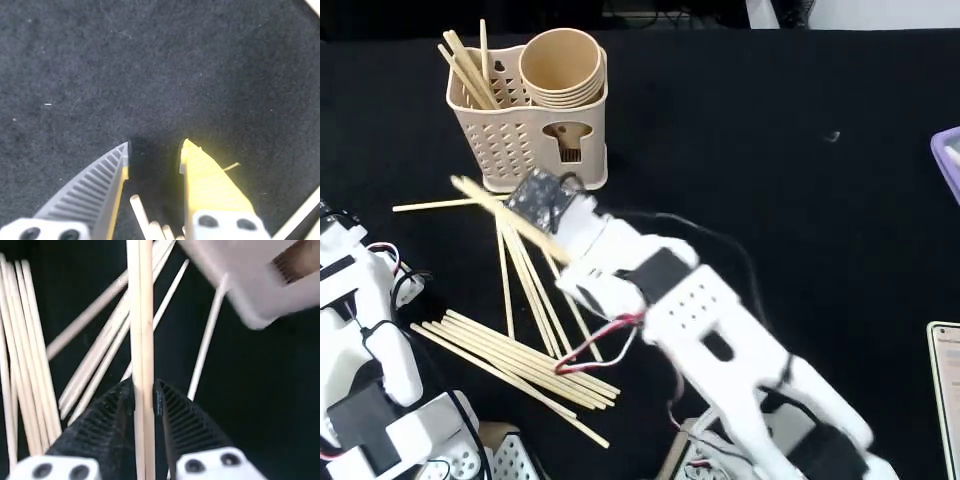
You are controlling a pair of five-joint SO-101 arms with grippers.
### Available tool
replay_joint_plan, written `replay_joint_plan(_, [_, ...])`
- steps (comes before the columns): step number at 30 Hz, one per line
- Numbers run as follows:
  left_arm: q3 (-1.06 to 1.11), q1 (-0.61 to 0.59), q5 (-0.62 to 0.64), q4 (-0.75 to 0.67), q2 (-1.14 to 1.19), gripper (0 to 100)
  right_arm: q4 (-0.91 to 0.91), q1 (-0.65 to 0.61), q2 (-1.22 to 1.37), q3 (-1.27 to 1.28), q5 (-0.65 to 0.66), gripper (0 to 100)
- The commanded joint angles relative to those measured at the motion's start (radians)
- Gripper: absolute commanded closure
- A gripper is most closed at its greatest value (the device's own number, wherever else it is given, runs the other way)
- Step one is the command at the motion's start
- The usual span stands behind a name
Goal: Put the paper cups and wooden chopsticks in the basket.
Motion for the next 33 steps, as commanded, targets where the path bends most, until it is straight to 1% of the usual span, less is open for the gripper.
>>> replay_joint_plan(1, [-0.021,-0.005,0.006,-0.009,-0.015,82,-0.192,0.005,-0.127,-0.085,-0.005,98.7])
replay_joint_plan(4, [-0.021,-0.005,0.006,-0.009,-0.015,82,-0.485,0.003,-0.116,-0.082,-0.051,98.7])
replay_joint_plan(8, [-0.021,-0.008,0.006,-0.009,-0.015,82,-0.895,0.005,-0.018,-0.065,-0.196,98.7])
replay_joint_plan(10, [-0.019,-0.008,0.006,-0.009,-0.015,82,-1.074,0.005,0.056,-0.073,-0.238,98.7])
replay_joint_plan(12, [-0.018,-0.004,0.005,-0.009,-0.015,82,-1.223,0.005,0.136,-0.111,-0.245,98.7])
replay_joint_plan(14, [-0.018,-0.004,0.005,-0.009,-0.015,82,-1.307,0.005,0.219,-0.176,-0.241,98.7])
replay_joint_plan(18, [-0.018,-0.004,0.005,-0.009,-0.015,82,-1.306,0.011,0.387,-0.375,-0.233,98.7])
replay_joint_plan(25, [-0.018,-0.004,0.005,-0.009,-0.015,82,-1.3,0.074,0.691,-0.7,-0.23,98.7])
replay_joint_plan(28, [-0.018,-0.004,0.005,-0.009,-0.015,82,-1.254,0.091,0.773,-0.753,-0.235,98.2])
replay_joint_plan(33, [-0.021,-0.004,0.005,-0.009,-0.015,82,-1.111,0.091,0.794,-0.762,-0.235,97.3])
